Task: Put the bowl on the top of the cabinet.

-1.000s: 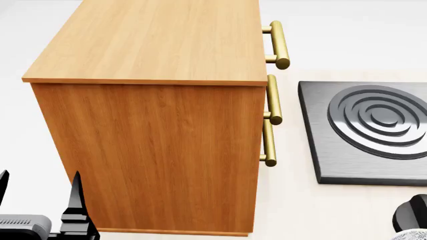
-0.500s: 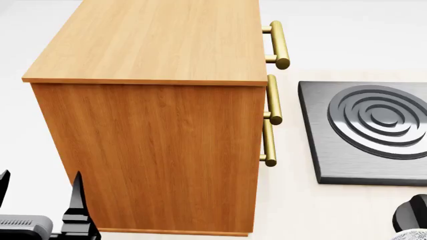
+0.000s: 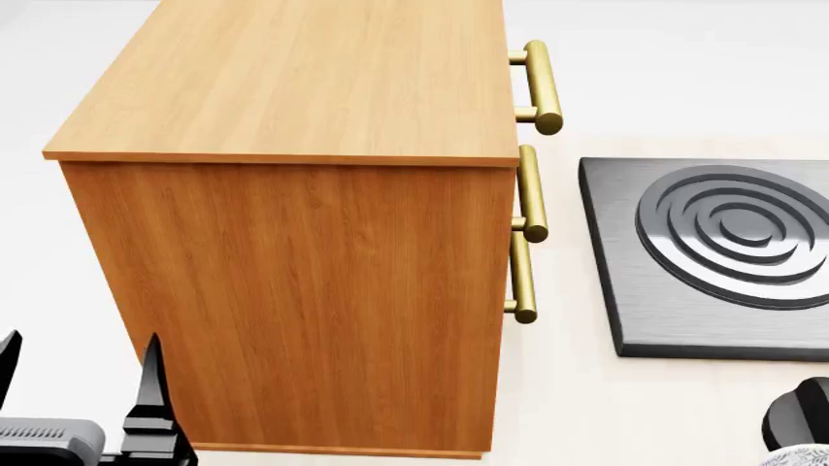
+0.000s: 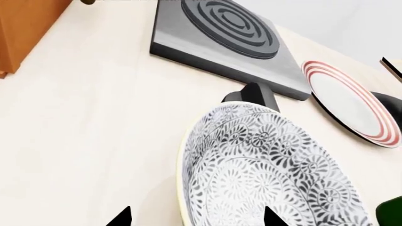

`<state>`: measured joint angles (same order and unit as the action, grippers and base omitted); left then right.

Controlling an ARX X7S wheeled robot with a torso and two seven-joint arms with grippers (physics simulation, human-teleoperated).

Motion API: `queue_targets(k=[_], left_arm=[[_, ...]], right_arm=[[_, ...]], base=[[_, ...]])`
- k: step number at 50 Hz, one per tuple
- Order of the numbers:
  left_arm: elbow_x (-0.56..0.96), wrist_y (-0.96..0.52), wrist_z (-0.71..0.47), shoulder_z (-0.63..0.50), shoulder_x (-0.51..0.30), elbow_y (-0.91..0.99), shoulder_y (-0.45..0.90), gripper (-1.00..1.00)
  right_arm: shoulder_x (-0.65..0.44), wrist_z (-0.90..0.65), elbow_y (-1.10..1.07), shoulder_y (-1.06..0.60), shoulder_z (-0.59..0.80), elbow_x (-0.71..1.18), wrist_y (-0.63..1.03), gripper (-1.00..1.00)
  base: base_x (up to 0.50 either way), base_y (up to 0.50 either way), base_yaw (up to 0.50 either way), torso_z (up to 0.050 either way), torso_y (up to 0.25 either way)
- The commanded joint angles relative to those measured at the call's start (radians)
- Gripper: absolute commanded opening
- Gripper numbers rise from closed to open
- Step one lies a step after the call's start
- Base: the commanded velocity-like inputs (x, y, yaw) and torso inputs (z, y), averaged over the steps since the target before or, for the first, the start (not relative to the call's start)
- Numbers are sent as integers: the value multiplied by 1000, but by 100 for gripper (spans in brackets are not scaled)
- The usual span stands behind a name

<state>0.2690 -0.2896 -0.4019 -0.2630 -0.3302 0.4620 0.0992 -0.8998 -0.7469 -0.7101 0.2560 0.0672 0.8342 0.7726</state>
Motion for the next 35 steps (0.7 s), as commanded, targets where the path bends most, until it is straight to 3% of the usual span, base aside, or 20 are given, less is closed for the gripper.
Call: queue_targets(k=[1,35], left_arm=[[3,6,-1,-2,-1,-8,1,100],[6,-1,-13,-16,-8,2,5,100]], right_arm=[[1,4,7,4,0,-8,-11,100],[5,18,33,6,-1,-8,-28,100]], base=[[0,0,0,0,0],[0,0,0,0,0]])
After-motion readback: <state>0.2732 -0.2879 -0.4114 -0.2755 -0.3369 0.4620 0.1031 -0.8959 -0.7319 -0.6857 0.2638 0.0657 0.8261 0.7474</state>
